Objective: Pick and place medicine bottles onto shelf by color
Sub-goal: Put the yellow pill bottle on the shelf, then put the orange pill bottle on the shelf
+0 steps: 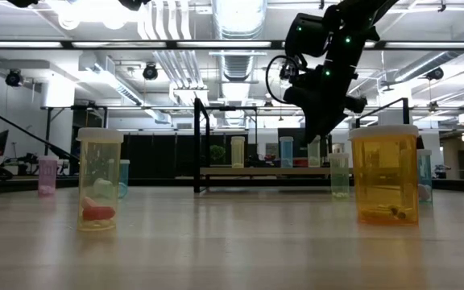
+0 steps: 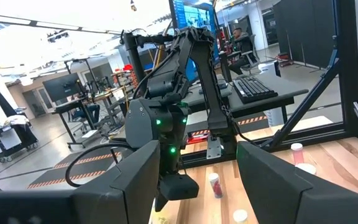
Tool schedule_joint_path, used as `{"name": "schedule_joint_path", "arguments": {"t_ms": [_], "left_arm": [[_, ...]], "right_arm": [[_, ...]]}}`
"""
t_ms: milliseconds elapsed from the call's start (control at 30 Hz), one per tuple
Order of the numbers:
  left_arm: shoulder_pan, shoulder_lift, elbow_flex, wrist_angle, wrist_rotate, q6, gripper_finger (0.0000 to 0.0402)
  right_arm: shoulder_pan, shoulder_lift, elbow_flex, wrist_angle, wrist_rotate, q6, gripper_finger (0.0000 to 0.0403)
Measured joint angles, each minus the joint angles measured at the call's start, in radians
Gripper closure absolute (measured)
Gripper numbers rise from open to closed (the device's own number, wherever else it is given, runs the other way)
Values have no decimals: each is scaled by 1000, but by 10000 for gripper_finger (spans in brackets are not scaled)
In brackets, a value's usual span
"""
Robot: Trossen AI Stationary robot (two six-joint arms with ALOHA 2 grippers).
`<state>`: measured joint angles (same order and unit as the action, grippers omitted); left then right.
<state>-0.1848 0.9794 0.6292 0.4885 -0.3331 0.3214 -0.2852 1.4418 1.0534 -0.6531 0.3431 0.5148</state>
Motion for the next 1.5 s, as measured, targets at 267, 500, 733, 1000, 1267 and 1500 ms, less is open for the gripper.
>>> {"name": "schedule_joint_path", "arguments": {"t_ms": [267,500,733,1000,1267,1500], "left_arm": [[0,0,0,0,0,0,203],[0,0,-1,0,0,0,203],[0,0,-1,0,0,-27,203],[-2,0,-1,0,10,-106,203],[-25,17,-2,22,85,-212,203],[-80,68,-1,143,102,-212,203]], "right_arm": [[1,0,0,0,25,2,236],[1,-10,10,-17,24,-1,216],[58,-85,102,-116,22,-7,216],[305,-196,119,-126,-33,-67,226],[604,-210,48,-33,-10,-89,237],[747,-191,-63,243,29,-97,217]]}}
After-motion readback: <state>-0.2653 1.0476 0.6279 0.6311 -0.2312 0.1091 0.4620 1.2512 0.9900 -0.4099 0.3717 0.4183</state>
